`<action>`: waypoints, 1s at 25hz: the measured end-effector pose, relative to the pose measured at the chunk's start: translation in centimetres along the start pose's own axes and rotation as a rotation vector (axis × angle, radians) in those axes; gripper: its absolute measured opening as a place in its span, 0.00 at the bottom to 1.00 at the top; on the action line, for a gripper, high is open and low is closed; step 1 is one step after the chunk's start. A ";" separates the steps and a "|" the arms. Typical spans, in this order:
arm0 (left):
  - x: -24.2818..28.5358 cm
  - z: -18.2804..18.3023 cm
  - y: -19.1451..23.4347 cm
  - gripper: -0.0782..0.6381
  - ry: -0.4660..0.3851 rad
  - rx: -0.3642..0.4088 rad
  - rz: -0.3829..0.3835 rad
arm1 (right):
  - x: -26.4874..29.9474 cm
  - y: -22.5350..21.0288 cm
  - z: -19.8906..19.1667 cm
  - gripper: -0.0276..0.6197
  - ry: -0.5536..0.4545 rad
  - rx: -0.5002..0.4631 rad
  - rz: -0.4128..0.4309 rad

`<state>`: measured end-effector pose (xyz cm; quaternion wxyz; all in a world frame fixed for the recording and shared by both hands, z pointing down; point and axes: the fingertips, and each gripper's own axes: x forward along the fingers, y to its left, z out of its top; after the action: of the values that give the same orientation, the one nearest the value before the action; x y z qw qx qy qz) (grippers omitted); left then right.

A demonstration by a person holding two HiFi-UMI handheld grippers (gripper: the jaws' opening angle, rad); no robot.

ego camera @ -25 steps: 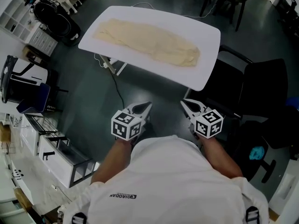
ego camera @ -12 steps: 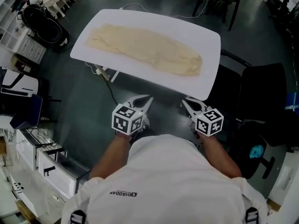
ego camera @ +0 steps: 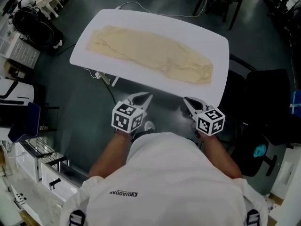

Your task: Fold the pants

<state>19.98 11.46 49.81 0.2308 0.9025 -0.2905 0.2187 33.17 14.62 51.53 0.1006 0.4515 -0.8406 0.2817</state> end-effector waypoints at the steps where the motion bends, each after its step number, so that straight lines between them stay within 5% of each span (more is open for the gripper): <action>1: -0.1 0.3 0.7 0.15 0.001 0.006 -0.009 | 0.6 0.1 0.2 0.07 0.000 0.004 -0.010; 15: 0.7 2.2 7.5 0.15 0.029 0.083 -0.119 | 4.9 -0.8 1.7 0.07 -0.023 0.057 -0.192; 25: 4.2 1.7 10.1 0.15 0.072 0.052 -0.146 | 3.3 -10.1 1.5 0.07 -0.006 0.115 -0.421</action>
<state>17.15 1.44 53.59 0.2330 0.9185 -0.2094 0.2411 39.68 7.09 55.55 0.1286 0.6232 -0.7105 0.3006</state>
